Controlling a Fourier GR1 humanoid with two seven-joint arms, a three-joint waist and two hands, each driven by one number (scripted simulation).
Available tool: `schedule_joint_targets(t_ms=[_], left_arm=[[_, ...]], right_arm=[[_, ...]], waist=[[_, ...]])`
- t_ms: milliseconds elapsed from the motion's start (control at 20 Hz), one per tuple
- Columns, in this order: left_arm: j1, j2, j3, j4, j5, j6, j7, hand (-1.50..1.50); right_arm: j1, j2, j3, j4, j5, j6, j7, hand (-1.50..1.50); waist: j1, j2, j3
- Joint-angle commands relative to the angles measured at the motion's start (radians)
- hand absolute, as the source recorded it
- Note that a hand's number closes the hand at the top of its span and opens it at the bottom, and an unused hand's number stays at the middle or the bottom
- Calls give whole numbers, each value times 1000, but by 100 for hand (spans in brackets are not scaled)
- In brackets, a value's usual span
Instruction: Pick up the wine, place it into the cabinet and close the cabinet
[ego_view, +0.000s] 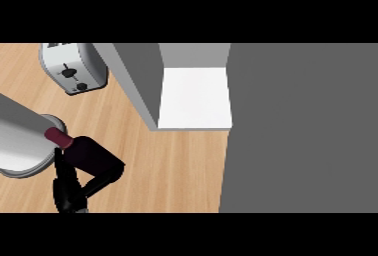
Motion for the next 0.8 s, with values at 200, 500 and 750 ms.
schedule_joint_targets(t_ms=[200,500,750], left_arm=[[-74,-15,67,184,171,-160,-154,150],[-143,-15,-4,261,142,-127,-160,150],[-166,5,50,471,134,-254,-370,150]], right_arm=[[-7,-4,-13,-103,-59,-37,69,-150],[-28,-26,-34,-122,-82,-41,96,-150],[-1,-18,-16,-110,-69,-29,75,-150]], waist=[[0,0,-1],[2,0,0],[-3,1,-1]])
